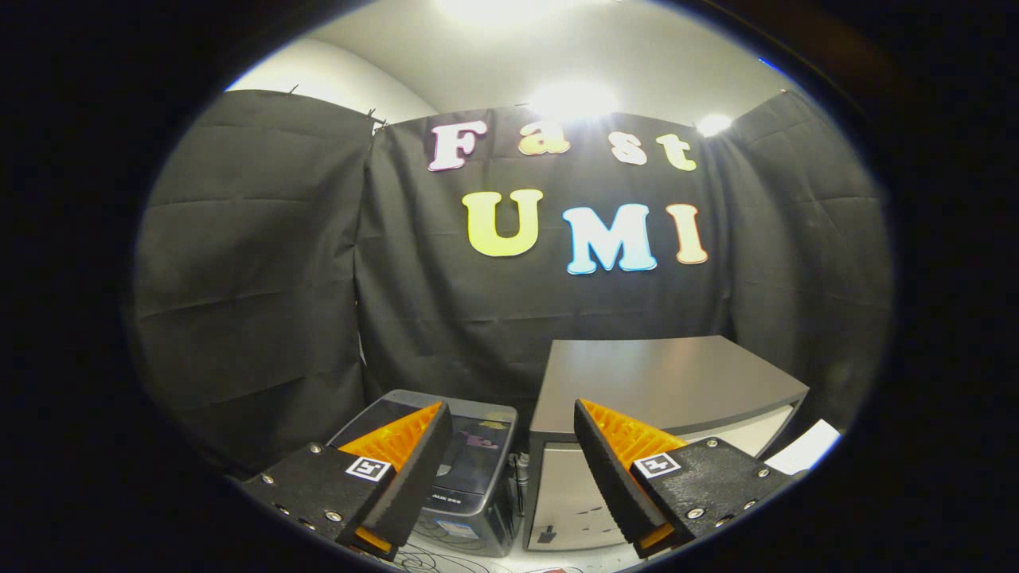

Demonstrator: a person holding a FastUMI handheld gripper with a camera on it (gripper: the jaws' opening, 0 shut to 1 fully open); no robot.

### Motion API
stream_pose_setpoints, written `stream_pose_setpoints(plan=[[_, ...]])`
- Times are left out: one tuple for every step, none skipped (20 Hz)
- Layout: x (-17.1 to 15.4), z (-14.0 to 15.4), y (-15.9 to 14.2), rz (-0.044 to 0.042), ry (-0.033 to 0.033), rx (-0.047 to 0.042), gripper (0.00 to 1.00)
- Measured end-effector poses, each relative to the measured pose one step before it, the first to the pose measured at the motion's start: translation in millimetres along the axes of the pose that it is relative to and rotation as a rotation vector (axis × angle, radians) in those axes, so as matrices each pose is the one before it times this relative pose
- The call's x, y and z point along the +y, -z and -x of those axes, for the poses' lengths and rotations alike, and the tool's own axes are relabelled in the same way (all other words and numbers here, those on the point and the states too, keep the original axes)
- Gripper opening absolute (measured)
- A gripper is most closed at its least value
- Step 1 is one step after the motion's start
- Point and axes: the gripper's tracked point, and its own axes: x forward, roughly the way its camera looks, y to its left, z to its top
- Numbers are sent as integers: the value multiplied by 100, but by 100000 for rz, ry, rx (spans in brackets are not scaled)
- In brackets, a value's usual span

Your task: Put the clothes into the washing machine and then close the washing machine lid.

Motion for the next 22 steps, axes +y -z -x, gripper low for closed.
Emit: stream_pose_setpoints(plan=[[-822,690,179,-57,814,-473,95],[-887,622,82,-180,962,-73,95],[-875,714,257,-282,895,1,95],[-891,571,147,-472,1058,-154,95],[-958,638,162,-427,892,-295,95],[-845,494,104,-451,962,-489,95],[-901,583,215,-460,979,-407,95],[-813,505,341,-505,864,-99,95],[-699,412,496,-518,665,-185,95],[-723,465,491,-114,626,-60,95],[-689,509,494,15,657,-87,95],[-672,383,691,-149,597,191,95],[-460,396,653,-473,422,605,95],[-344,359,647,-907,222,356,95],[-235,387,542,-815,-313,238,95],[-304,214,481,-263,106,23,95],[-410,242,533,-74,-17,95,95],[-221,265,529,-45,-54,118,95],[-246,198,394,187,198,-133,95],[-211,237,378,74,111,-145,95],[-42,262,391,-97,-125,-210,95],[-22,270,395,-21,-311,-251,95]])
